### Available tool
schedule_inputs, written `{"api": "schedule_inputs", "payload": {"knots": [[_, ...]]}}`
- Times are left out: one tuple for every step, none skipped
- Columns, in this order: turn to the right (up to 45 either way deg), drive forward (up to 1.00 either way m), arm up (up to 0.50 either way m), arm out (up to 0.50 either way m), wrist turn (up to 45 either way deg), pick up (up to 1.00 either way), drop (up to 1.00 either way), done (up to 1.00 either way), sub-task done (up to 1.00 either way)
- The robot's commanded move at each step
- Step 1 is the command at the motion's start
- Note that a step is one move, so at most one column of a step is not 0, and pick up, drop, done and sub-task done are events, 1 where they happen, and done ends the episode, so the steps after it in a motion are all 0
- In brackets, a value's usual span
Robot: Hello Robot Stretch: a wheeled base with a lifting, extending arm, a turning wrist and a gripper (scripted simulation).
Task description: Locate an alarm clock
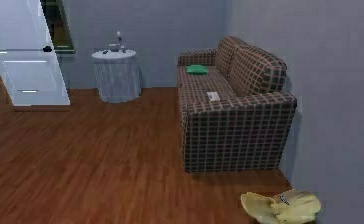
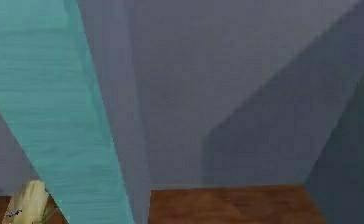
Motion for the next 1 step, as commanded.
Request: {"api": "schedule_inputs", "payload": {"knots": [[0.0, 0.30, 0.00, 0.00, 0.0, 0.00, 0.00, 0.00, 0.00]]}}
